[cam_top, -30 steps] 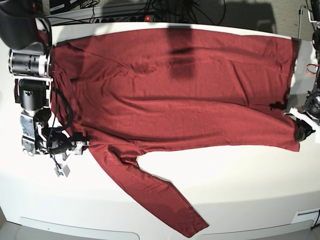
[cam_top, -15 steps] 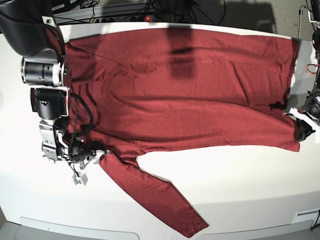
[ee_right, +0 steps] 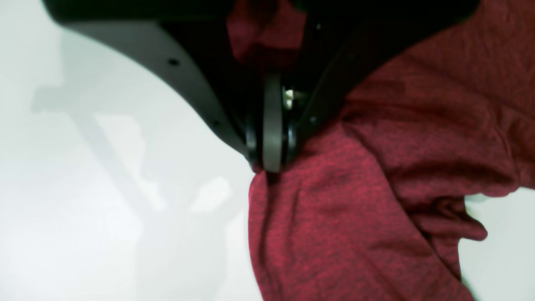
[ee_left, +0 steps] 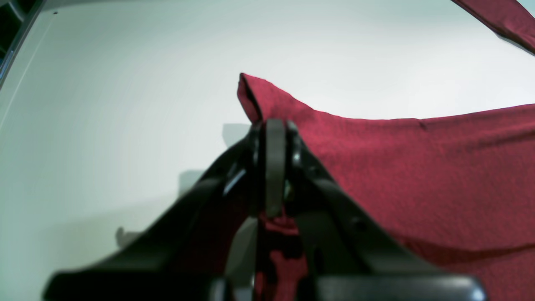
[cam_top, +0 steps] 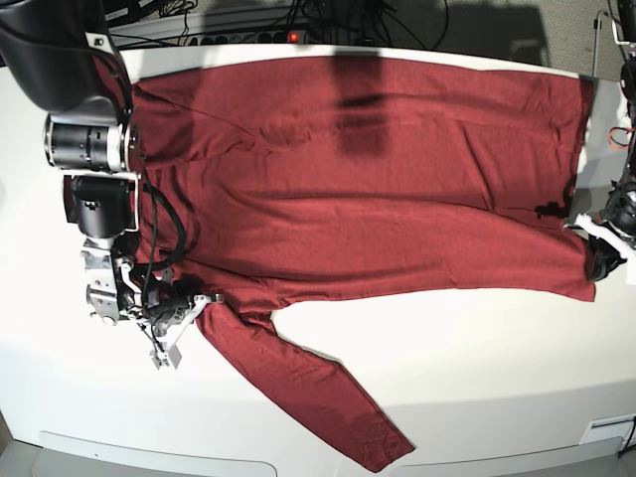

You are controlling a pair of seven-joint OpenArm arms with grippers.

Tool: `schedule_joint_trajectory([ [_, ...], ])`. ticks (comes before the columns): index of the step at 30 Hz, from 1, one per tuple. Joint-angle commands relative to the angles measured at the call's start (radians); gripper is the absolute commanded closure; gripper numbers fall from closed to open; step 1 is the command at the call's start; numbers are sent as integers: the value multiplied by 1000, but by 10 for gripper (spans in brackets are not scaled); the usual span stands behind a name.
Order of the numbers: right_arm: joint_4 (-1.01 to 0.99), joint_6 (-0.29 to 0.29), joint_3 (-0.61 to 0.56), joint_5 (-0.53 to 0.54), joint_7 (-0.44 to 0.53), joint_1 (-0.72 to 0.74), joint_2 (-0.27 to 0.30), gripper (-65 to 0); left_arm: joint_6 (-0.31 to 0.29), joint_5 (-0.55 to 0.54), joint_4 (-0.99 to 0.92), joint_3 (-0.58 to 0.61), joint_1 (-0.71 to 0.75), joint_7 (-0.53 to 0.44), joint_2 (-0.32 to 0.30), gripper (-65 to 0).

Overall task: Fold the T-shirt properly
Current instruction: 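Regrasp the shirt edge with the right gripper near the sleeve, then drag the held edge with both grippers over the shirt body, folding it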

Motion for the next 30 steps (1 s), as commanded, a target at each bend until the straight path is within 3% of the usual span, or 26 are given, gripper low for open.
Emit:
schedule_joint_trajectory([
  [1, 10, 0, 0, 10, 13, 31, 6, 0, 2, -7, 19, -11, -16, -26, -21, 0],
  [5, 10, 67, 0, 90, 8, 75, 10, 0, 2, -7, 19, -11, -16, -26, -21, 0],
  [10, 36, 111, 0, 254, -153, 145, 28, 0, 2, -7, 19, -11, -16, -25, -21, 0],
  [13, 63, 111, 0, 261, -232, 151, 36, 0, 2, -7, 19, -11, -11, -23, -21, 0],
  [17, 71, 111, 0, 265, -242, 134, 66, 0, 2, -8, 20, -11, 5, -30, -24, 0],
  [23, 153, 111, 0, 387, -236, 17, 129, 0, 2, -6, 51, -11, 51, -57, -26, 0],
  [30, 532, 111, 1, 559, -244, -246, 220, 0, 2, -7, 106, -11, 68, -48, -26, 0],
])
